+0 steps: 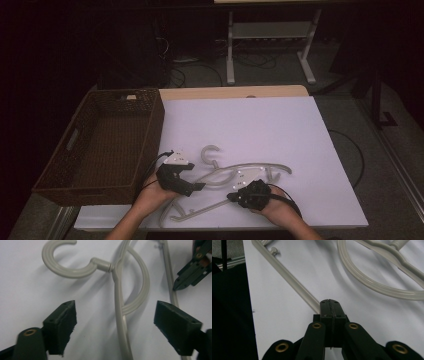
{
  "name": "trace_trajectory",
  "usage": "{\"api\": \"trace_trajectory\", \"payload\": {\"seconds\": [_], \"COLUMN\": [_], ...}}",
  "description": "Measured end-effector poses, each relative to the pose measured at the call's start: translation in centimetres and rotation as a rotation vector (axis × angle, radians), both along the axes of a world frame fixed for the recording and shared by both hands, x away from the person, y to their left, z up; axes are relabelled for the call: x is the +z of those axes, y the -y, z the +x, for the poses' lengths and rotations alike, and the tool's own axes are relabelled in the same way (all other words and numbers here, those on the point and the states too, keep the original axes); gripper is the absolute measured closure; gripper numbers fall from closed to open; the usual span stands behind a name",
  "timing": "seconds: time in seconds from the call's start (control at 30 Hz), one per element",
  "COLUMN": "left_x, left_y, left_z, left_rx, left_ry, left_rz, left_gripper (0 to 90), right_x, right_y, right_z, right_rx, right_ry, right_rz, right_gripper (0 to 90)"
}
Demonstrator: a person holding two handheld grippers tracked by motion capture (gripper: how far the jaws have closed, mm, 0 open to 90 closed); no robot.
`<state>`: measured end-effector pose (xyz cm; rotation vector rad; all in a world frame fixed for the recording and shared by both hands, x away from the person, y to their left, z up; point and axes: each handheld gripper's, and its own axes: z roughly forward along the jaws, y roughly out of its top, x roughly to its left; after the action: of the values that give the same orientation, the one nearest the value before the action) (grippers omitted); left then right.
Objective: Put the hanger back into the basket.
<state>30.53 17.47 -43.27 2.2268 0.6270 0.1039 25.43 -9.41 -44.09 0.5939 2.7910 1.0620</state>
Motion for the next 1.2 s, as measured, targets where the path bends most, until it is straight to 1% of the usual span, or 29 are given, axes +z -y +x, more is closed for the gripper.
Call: {"api": "trace_trajectory", "payload": {"seconds": [0.03, 0.07, 0.1, 0.13, 0.2, 0.27, 0.3, 0.33, 0.37, 0.4, 0.43, 0.5, 0.53, 0.57, 0.6, 0.67, 0.73, 0.77, 0.83, 0.87, 0.9, 0.93, 1.0, 1.1, 1.17, 1.2], "left_x": [-0.12, -0.21, -0.21, -0.28, -0.43, -0.5, -0.56, -0.61, -0.62, -0.61, -0.62, -0.66, -0.71, -0.77, -0.76, -0.78, -0.72, -0.74, -0.78, -0.82, -0.89, -0.82, -0.74, -0.81, -0.87, -0.85], "left_y": [0.03, 0.0, 0.0, -0.01, -0.01, -0.01, 0.0, 0.01, 0.02, 0.05, 0.11, 0.17, 0.28, 0.38, 0.41, 0.47, 0.43, 0.47, 0.55, 0.57, 0.67, 0.6, 0.66, 0.83, 0.93, 0.93], "left_z": [0.0, -0.01, -0.01, -0.03, -0.06, -0.09, -0.11, -0.12, -0.14, -0.15, -0.17, -0.19, -0.24, -0.31, -0.34, -0.4, -0.37, -0.4, -0.47, -0.46, -0.52, -0.45, -0.43, -0.47, -0.5, -0.45], "left_rx": [-0.001, -0.004, -0.004, -0.008, -0.011, -0.014, -0.016, -0.016, -0.018, -0.021, -0.025, -0.027, -0.032, -0.029, -0.034, -0.034, -0.052, -0.054, -0.057, -0.062, -0.054, -0.069, -0.064, -0.058, -0.058, -0.071], "left_ry": [0.0, -0.004, -0.004, -0.005, -0.003, 0.003, 0.003, -0.003, 0.002, 0.002, 0.0, -0.002, 0.0, -0.003, 0.0, -0.001, 0.005, 0.004, 0.009, 0.01, 0.006, 0.013, 0.018, 0.013, 0.01, 0.016], "left_rz": [0.005, 0.02, 0.02, 0.029, 0.045, 0.051, 0.058, 0.059, 0.059, 0.06, 0.068, 0.069, 0.08, 0.075, 0.081, 0.079, 0.095, 0.091, 0.108, 0.108, 0.097, 0.119, 0.111, 0.103, 0.106, 0.116], "left_gripper": [20.8, 22.4, 24.2, 25.9, 30.9, 35.5, 35.5, 38.1, 42.9, 42.9, 47.3, 50.4, 52.1, 52.9, 54.4, 57.3, 58.1, 61.3, 61.9, 62.4, 64.6, 64.6, 68.0, 70.8, 72.0, 73.3], "right_x": [0.0, 0.0, 0.0, 0.0, 0.0, -0.04, -0.04, 0.0, -0.04, -0.04, -0.07, -0.07, -0.08, -0.08, -0.07, -0.07, -0.07, -0.07, -0.07, -0.07, -0.08, -0.08, -0.03, -0.03, -0.03, -0.03], "right_y": [0.0, 0.0, -0.01, 0.0, 0.0, 0.03, 0.03, 0.01, 0.03, 0.03, 0.05, 0.05, 0.06, 0.05, 0.06, 0.07, 0.07, 0.07, 0.05, 0.05, 0.05, 0.05, 0.03, 0.03, 0.03, 0.03], "right_z": [0.0, -0.01, -0.02, -0.01, 0.0, 0.05, 0.05, 0.0, 0.05, 0.05, 0.1, 0.1, 0.11, 0.09, 0.11, 0.11, 0.11, 0.12, 0.08, 0.08, 0.08, 0.08, 0.03, 0.02, 0.03, 0.02], "right_rx": [0.0, -0.001, -0.001, -0.001, -0.001, 0.004, 0.004, -0.001, 0.004, 0.004, 0.008, 0.008, 0.008, 0.006, 0.008, 0.008, 0.007, 0.008, 0.005, 0.004, 0.005, 0.005, -0.001, -0.001, -0.001, -0.001], "right_ry": [0.001, 0.001, 0.003, 0.001, 0.0, 0.006, 0.006, 0.0, 0.006, 0.006, 0.013, 0.013, 0.013, 0.01, 0.012, 0.014, 0.013, 0.013, 0.008, 0.006, 0.008, 0.008, -0.002, -0.002, -0.001, -0.002], "right_rz": [0.0, 0.0, -0.001, 0.0, 0.0, -0.001, -0.001, 0.0, -0.001, -0.001, -0.001, -0.001, -0.001, 0.001, 0.0, 0.0, 0.0, 0.001, 0.003, 0.002, 0.002, 0.002, 0.004, 0.004, 0.004, 0.004], "right_gripper": [89.5, 89.5, 89.5, 89.5, 89.5, 89.5, 89.5, 89.5, 89.5, 89.5, 89.5, 89.5, 89.5, 89.5, 89.5, 89.6, 89.5, 89.5, 89.6, 89.5, 89.6, 89.6, 89.5, 89.6, 89.5, 89.6]}}
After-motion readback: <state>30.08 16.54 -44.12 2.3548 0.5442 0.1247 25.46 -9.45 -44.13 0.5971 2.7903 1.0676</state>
